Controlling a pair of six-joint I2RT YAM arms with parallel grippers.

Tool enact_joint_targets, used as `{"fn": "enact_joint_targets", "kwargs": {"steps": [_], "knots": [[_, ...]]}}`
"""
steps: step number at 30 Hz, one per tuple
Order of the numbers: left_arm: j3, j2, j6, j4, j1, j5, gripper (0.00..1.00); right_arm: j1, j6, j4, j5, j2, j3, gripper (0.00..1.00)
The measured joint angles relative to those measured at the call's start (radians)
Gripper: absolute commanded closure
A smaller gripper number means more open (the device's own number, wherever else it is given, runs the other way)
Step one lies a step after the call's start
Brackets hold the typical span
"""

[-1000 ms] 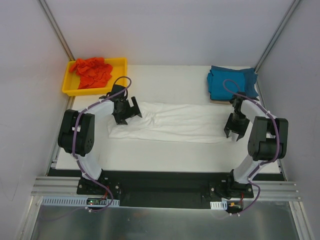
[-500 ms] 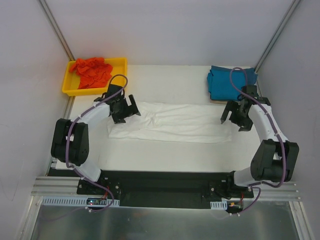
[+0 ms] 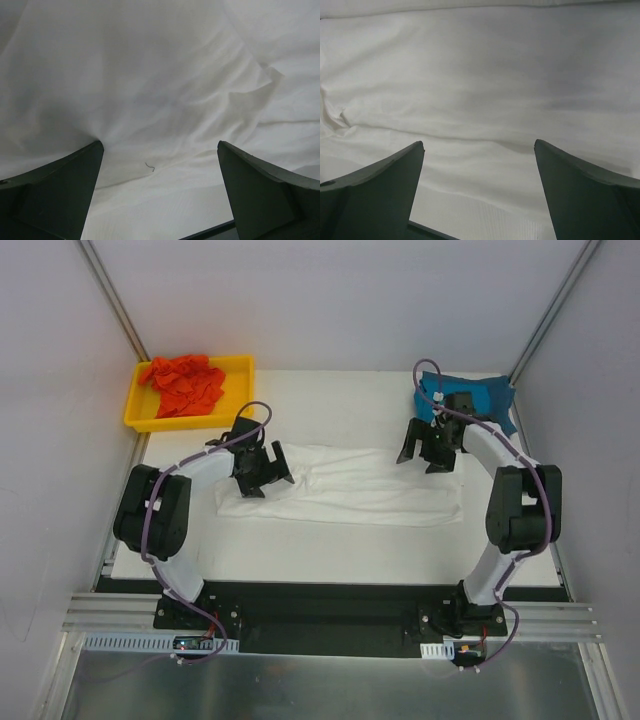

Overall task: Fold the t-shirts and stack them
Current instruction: Fold the tshirt

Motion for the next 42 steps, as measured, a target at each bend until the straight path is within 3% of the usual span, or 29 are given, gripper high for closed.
{"fn": "enact_joint_targets", "kwargs": {"steps": [8, 19, 26, 35, 42], "knots": [[0.132, 0.121, -0.003, 0.003, 0.006, 0.053, 0.01, -0.005, 0.001, 0.016, -0.048, 0.166, 0.016, 0.04], [0.39, 0.33, -0.002, 0.005, 0.003, 0.214, 0.01, 0.01, 0.003, 0.003, -0.15, -0.037, -0.268, 0.04], [0.625, 0.501, -0.017, 0.009, -0.042, 0.286, 0.01, 0.174, -0.002, -0.102, -0.276, -0.135, -0.43, 0.04], [0.903, 0.679, -0.031, -0.025, -0.095, 0.364, 0.01, 0.437, -0.14, -0.203, -0.468, -0.139, -0.381, 0.04], [1.022, 0.755, -0.028, -0.04, -0.127, 0.422, 0.01, 0.461, -0.199, -0.249, -0.451, -0.175, -0.352, 0.04]]}}
